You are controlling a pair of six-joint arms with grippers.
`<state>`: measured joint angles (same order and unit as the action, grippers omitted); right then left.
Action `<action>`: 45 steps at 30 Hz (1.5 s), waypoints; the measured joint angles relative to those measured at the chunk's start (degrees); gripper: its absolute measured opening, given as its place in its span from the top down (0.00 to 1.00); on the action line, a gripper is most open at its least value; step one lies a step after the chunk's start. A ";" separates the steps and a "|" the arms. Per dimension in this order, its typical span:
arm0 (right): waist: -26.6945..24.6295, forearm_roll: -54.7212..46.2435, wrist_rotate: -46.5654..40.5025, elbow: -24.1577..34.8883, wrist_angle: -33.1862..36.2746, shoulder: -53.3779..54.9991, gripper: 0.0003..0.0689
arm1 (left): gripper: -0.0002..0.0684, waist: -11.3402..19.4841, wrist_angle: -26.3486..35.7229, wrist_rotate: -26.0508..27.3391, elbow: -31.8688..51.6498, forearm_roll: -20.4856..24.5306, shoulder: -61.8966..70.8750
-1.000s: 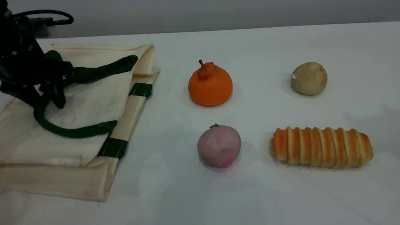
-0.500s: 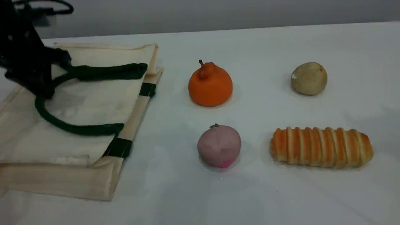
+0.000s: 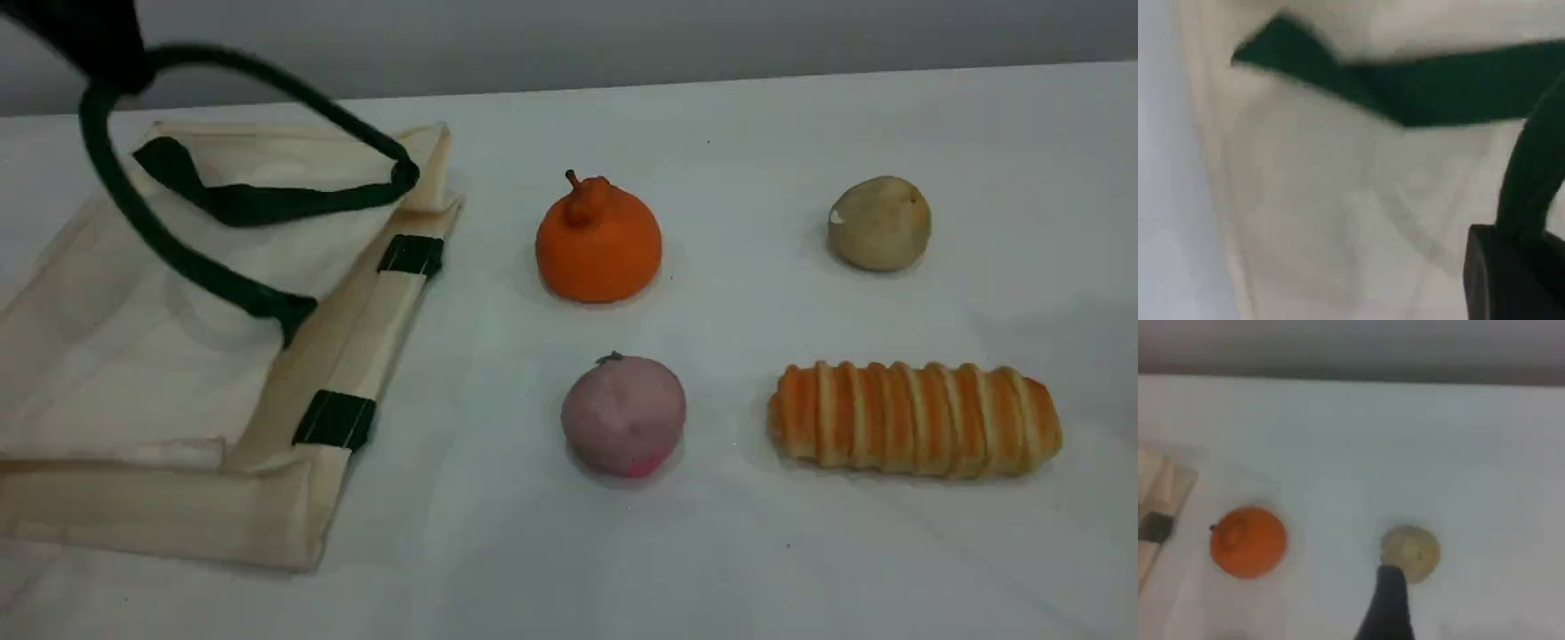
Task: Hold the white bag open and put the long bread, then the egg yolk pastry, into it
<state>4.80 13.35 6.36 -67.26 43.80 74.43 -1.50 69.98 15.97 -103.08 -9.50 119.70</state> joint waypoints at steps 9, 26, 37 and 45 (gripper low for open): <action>-0.05 -0.23 0.19 0.00 -0.52 7.29 0.18 | 0.88 -0.53 0.26 7.44 -2.85 -6.86 -7.84; 2.68 0.43 7.43 0.00 6.45 15.31 0.18 | 0.88 -0.88 0.10 12.08 -2.80 -13.48 -16.20; 8.04 1.57 4.74 0.60 12.87 16.07 0.18 | 0.88 -2.71 0.02 12.08 -3.63 -13.63 -16.53; 9.12 2.49 2.64 0.78 13.73 21.39 0.18 | 0.88 -2.71 0.00 12.08 -5.12 -14.91 -16.48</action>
<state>13.91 15.84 9.00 -66.48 57.54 95.82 -4.21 69.99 28.05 -108.20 -24.41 103.22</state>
